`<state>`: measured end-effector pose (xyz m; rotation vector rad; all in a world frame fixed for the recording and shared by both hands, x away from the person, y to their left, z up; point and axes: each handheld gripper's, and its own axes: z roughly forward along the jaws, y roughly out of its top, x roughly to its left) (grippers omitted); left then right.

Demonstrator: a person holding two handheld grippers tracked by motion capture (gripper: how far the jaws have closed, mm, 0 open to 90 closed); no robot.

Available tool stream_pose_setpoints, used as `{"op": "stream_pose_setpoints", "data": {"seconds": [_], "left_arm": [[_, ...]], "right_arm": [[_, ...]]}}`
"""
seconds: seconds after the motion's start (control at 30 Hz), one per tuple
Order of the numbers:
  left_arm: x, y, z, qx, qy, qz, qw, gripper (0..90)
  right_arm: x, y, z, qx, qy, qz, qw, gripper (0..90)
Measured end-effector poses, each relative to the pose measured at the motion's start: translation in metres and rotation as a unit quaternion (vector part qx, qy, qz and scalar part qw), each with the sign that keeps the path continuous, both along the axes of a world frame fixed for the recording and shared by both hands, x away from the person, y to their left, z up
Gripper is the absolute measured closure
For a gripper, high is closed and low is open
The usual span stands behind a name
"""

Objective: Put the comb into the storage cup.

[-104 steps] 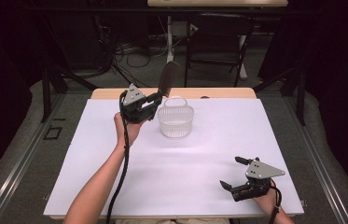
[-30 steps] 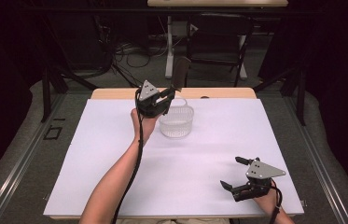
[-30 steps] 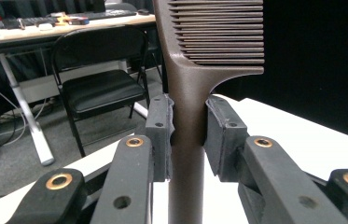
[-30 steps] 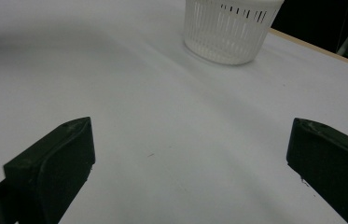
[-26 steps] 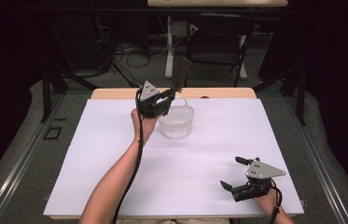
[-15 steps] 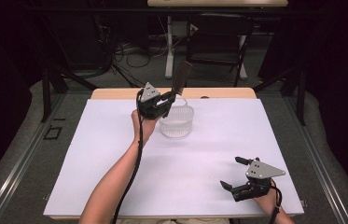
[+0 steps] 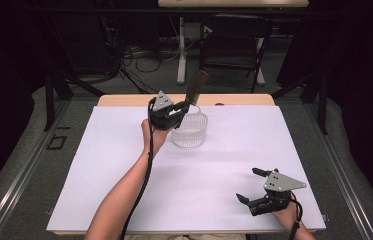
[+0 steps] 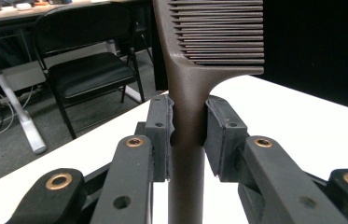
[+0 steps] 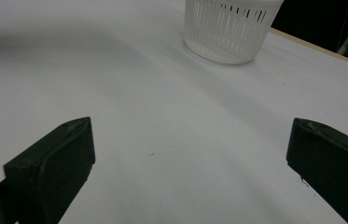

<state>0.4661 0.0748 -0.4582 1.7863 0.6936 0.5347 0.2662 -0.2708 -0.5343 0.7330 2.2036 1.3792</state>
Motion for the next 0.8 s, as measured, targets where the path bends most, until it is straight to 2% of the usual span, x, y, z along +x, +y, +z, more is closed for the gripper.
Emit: {"op": "stream_pose_setpoints", "data": {"seconds": [0.43,0.6,0.8], "left_arm": [[0.004,-0.001,-0.011,0.012,0.015,-0.013,0.9997,72.6],[0.003,-0.003,-0.011,0.027,0.015,-0.022,0.9993,72.7],[0.003,-0.002,-0.011,0.028,0.013,-0.026,0.9992,72.7]], "right_arm": [[-0.001,0.0,0.0,0.001,-0.001,0.0,1.0,0.8],[-0.001,0.0,0.001,0.002,-0.003,0.001,1.0,0.8],[0.0,0.001,0.0,0.002,0.0,0.0,1.0,0.8]]}}
